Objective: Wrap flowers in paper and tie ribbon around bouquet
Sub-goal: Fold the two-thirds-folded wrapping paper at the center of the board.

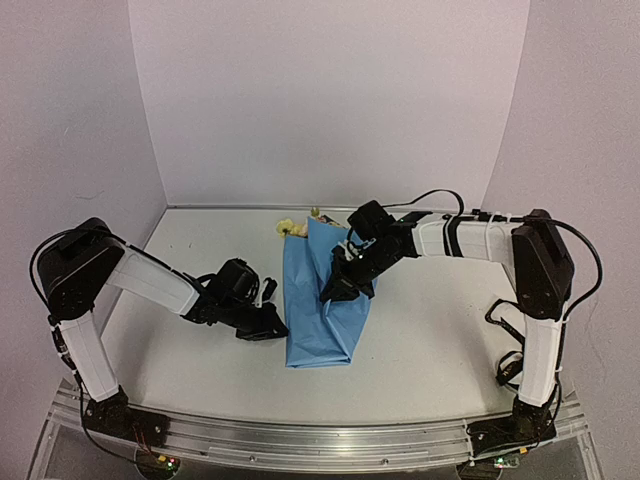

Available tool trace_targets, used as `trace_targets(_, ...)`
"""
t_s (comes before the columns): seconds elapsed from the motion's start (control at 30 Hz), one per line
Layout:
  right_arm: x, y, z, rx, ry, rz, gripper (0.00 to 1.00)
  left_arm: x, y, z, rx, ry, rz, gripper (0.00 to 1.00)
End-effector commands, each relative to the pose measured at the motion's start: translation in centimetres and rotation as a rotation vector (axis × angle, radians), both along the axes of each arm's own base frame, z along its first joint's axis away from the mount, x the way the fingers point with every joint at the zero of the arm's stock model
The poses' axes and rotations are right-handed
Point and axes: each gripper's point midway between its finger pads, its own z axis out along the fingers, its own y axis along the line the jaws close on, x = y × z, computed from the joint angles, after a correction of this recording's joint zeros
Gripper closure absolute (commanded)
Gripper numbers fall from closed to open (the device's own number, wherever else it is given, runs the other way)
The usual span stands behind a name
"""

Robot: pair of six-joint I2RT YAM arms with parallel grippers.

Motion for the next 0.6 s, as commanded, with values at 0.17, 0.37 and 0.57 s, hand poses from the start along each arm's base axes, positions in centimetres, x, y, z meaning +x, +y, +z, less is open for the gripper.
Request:
trace_targets(0.17, -2.0, 3.2, -1.1, 0.003, 0.073, 0.177, 1.0, 0.6, -2.9, 2.1, -0.123, -0.029, -0.054, 0.9)
trace_targets(0.37, -1.9, 2.8, -3.6, -0.051, 0.072, 0.191, 1.0, 0.4, -2.2, 2.8, -0.129, -0.034, -0.026, 0.85)
trace_targets(0.57, -1.9, 2.2, -4.5, -0.084, 0.05, 0.199, 1.0, 1.1, -1.2, 7.1, -0.148, -0.114, 0.018, 0.75)
